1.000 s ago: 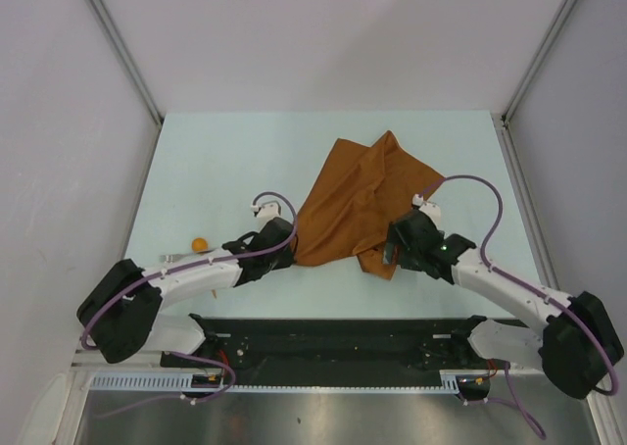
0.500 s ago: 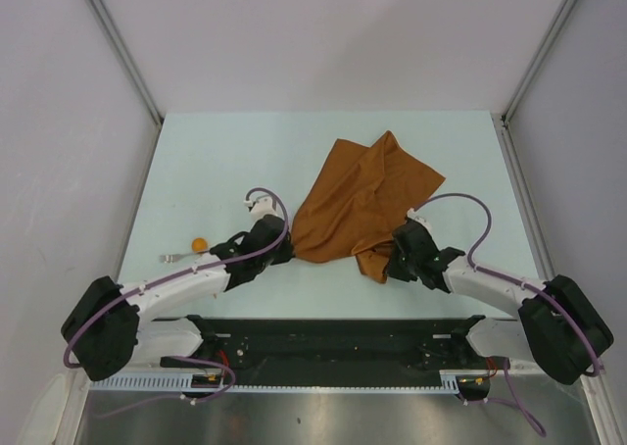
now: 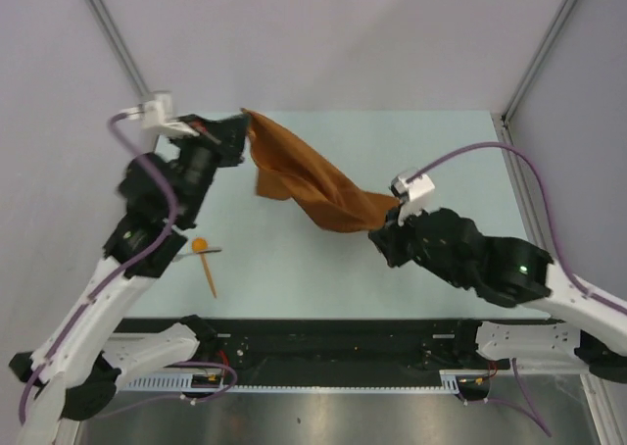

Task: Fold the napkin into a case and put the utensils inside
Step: Flatten out the crumpled napkin at the center of the board.

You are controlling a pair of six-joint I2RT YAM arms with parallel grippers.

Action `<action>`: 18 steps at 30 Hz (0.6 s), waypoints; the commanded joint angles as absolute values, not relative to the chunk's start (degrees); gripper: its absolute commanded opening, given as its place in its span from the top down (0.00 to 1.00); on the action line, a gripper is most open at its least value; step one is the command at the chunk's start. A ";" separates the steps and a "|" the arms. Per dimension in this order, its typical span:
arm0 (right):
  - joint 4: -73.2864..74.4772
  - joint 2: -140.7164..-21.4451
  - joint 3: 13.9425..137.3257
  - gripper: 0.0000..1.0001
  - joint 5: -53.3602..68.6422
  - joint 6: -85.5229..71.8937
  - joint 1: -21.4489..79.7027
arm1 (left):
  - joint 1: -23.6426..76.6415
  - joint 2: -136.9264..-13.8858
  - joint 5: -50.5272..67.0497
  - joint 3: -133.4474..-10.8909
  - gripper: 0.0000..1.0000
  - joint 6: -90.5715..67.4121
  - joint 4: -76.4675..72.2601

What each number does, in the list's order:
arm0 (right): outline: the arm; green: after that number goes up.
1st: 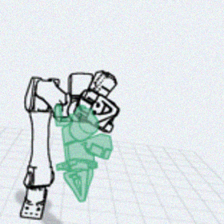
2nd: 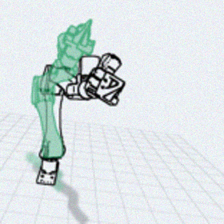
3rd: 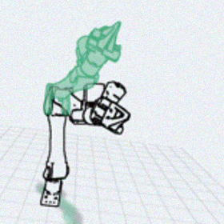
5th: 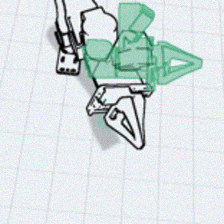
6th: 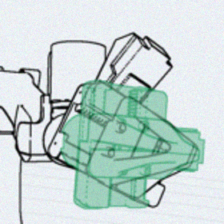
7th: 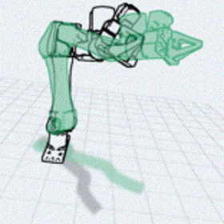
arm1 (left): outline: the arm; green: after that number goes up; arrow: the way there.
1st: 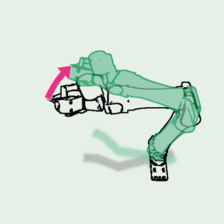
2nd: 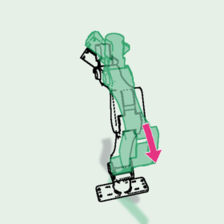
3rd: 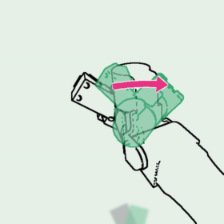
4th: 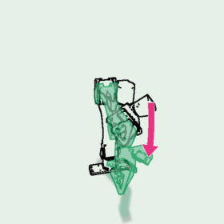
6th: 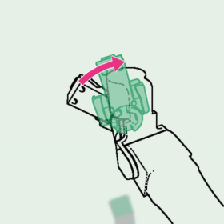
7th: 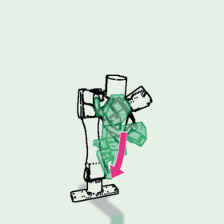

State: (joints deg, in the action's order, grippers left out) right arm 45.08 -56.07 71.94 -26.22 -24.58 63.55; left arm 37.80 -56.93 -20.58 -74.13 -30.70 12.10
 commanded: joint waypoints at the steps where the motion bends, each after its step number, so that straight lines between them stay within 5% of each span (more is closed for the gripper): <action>1: 50.63 -51.16 77.51 1.00 -32.60 -12.58 76.88 | 37.62 -48.97 -18.54 -79.71 1.00 -15.58 3.97; 6: 42.58 -51.41 80.25 1.00 -55.40 -5.02 91.22 | 37.62 -49.47 -29.23 -84.54 1.00 -8.37 1.94; 9: 33.27 -52.12 78.84 1.00 -64.95 -0.19 81.26 | 37.44 -55.51 -36.52 -86.73 1.00 -5.81 0.26; 15: 35.86 -61.56 81.21 1.00 -12.18 -10.26 22.43 | 30.42 -73.71 -36.30 -91.91 1.00 -8.61 -5.36; 18: 34.46 -70.79 76.65 1.00 -5.54 -11.43 17.68 | 28.48 -87.33 -32.71 -97.53 1.00 -8.80 -5.18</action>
